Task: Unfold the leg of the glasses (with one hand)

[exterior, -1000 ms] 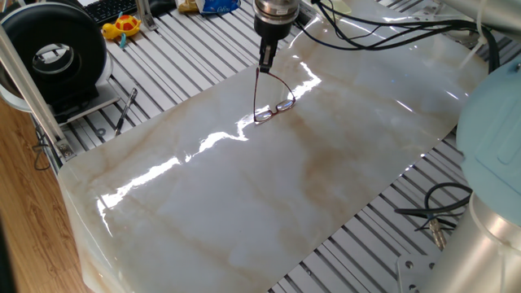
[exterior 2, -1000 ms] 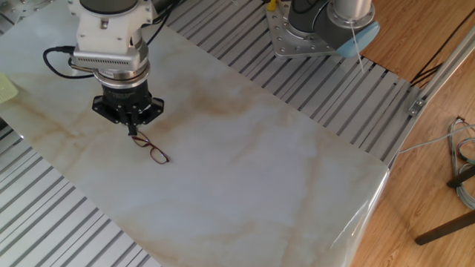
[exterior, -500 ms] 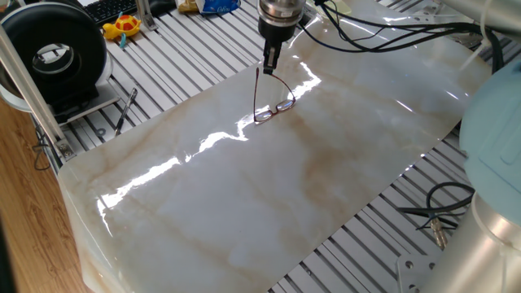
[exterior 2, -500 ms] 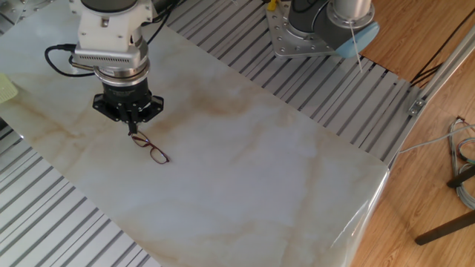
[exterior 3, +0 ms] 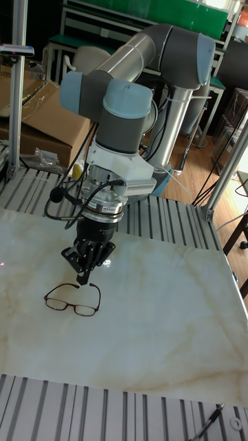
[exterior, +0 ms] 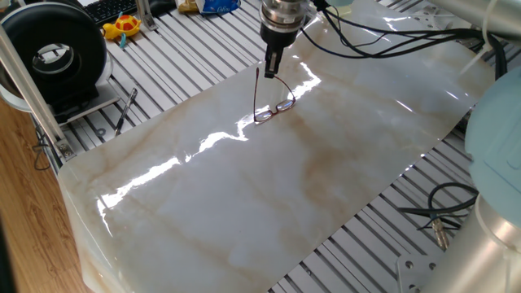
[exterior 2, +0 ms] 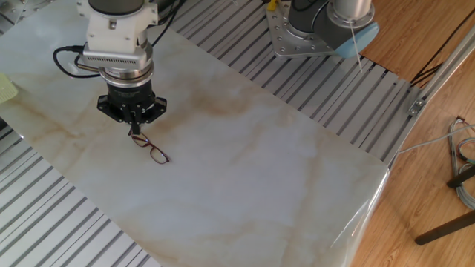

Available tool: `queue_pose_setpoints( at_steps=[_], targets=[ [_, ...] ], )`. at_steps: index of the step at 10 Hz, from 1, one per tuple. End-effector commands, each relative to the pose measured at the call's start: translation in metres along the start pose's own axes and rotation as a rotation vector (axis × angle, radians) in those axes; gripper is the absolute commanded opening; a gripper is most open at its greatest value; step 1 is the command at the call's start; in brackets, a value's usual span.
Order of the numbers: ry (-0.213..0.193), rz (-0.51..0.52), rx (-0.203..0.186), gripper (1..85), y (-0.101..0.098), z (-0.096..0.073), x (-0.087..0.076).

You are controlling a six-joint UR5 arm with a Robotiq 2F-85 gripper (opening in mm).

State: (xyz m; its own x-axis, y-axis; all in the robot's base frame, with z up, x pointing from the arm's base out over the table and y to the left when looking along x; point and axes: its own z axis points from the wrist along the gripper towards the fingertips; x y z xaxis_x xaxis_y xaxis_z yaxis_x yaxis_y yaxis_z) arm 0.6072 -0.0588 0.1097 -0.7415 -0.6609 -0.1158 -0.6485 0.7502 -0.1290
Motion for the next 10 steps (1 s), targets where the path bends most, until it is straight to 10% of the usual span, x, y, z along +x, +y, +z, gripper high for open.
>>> queue_pose_setpoints(
  at_steps=[1,10],
  targets=[
    [-0.02,0.002,-0.008,1.3,0.0009,0.0048,-0.0057],
    [-0.014,-0.017,0.001,1.3,-0.004,0.0096,-0.0049]
  ],
)
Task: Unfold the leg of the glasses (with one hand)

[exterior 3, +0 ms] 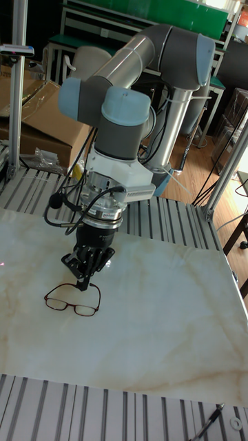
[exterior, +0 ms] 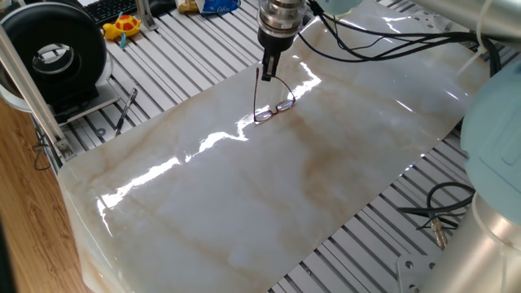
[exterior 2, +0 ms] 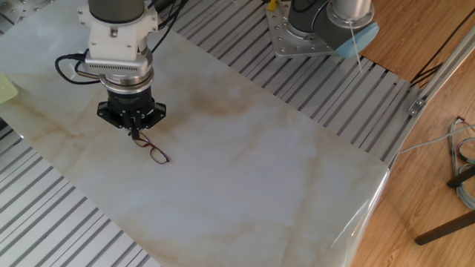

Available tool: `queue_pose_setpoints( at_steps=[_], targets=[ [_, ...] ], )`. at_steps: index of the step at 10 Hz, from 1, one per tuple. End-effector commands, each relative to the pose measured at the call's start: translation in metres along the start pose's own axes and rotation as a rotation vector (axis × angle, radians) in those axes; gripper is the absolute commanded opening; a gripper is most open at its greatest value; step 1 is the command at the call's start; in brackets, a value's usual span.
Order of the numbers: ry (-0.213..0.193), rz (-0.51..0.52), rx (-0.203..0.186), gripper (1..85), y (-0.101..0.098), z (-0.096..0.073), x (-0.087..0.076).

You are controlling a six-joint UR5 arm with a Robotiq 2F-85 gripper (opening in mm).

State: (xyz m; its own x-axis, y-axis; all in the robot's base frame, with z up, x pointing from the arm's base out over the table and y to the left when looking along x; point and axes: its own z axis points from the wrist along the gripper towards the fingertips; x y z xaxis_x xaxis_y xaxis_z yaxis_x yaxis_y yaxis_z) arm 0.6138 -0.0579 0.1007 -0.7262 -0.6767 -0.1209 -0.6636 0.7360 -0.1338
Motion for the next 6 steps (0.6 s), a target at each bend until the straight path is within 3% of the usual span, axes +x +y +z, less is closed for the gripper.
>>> queue_pose_setpoints(
  at_steps=[1,6],
  targets=[
    [-0.004,0.004,0.001,1.3,-0.003,-0.001,0.002],
    [-0.001,-0.01,0.011,1.3,-0.014,-0.004,0.01]
  ],
)
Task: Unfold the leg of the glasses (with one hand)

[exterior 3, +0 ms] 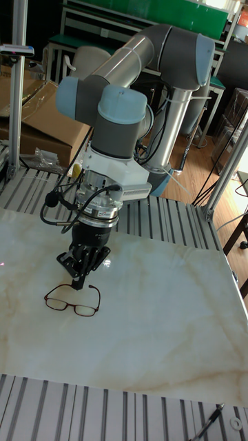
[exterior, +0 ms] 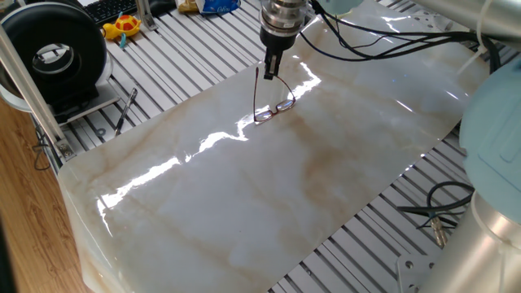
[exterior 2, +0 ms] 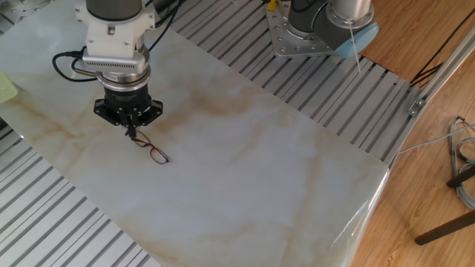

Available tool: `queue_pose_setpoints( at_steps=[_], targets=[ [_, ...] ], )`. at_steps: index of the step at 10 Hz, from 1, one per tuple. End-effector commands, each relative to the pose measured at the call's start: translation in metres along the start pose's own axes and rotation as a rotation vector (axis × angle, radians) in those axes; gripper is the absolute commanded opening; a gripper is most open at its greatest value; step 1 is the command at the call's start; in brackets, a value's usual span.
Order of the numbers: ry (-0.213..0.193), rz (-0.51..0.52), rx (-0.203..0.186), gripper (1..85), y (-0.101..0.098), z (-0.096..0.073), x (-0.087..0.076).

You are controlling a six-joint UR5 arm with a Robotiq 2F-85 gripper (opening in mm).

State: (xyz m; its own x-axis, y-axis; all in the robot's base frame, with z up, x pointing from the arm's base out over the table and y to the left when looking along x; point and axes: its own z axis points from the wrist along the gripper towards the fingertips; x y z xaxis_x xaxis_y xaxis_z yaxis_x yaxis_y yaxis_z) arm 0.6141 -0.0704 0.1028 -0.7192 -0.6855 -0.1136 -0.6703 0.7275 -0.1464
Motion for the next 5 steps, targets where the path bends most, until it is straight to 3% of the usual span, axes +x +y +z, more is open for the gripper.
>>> queue_pose_setpoints(
  at_steps=[1,5],
  targets=[
    [-0.008,-0.001,-0.002,1.3,-0.0068,-0.0041,0.0037],
    [-0.014,0.0,-0.013,1.3,0.0001,-0.0018,-0.0003]
  ],
)
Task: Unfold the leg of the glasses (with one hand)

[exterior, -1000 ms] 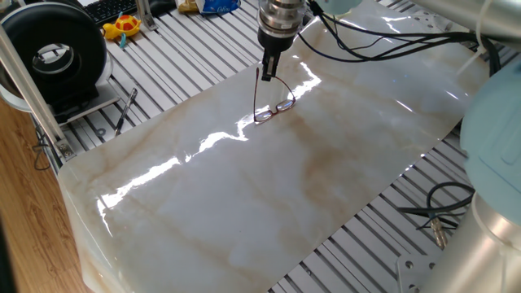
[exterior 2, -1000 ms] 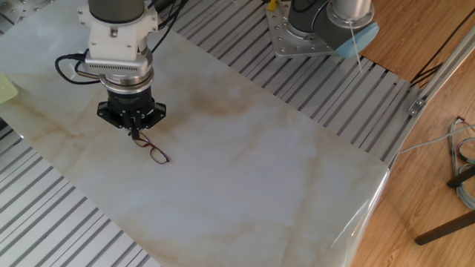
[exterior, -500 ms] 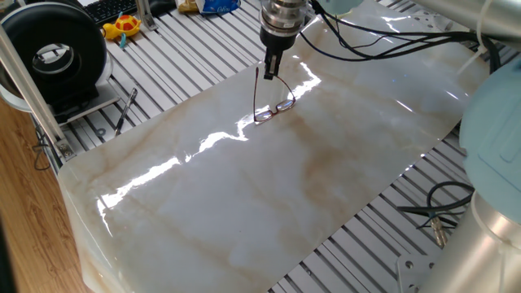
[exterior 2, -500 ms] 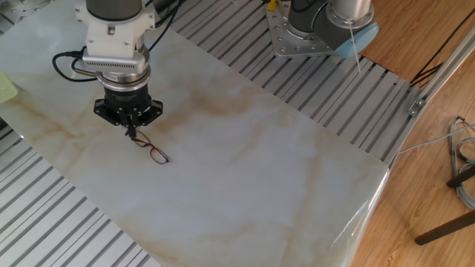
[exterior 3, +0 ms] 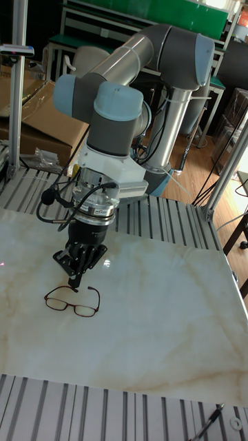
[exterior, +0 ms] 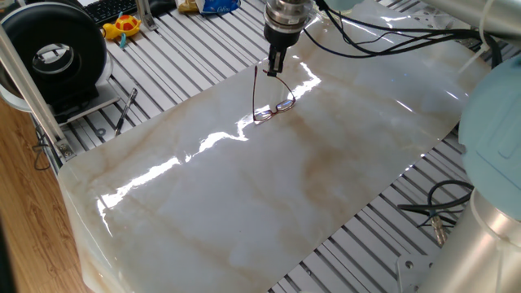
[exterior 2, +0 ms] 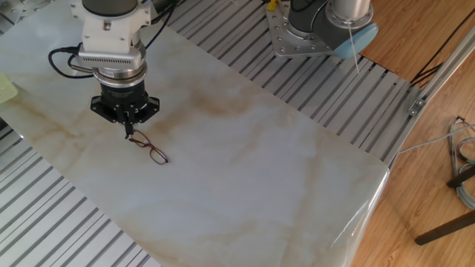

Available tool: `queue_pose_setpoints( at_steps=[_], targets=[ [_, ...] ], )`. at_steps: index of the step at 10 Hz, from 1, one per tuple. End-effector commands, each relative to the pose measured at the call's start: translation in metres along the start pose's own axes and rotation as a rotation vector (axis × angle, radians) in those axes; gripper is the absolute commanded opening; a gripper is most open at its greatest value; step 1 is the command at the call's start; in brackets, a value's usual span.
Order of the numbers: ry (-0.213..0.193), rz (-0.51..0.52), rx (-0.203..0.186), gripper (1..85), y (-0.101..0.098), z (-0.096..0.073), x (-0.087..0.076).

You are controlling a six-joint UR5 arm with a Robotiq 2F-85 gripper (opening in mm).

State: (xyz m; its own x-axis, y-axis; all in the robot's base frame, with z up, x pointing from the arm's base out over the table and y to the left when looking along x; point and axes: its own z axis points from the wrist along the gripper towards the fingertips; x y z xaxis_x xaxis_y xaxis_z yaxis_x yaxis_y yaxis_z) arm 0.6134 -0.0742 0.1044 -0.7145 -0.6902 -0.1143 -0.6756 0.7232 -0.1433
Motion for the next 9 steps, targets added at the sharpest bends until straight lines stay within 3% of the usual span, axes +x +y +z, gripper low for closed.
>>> queue_pose_setpoints(
  at_steps=[1,6,9],
  targets=[
    [-0.013,0.009,-0.012,1.3,0.005,0.0,-0.004],
    [-0.009,0.021,-0.005,1.3,0.017,-0.006,0.005],
    [-0.029,0.028,0.007,1.3,0.02,0.005,0.0]
  ],
)
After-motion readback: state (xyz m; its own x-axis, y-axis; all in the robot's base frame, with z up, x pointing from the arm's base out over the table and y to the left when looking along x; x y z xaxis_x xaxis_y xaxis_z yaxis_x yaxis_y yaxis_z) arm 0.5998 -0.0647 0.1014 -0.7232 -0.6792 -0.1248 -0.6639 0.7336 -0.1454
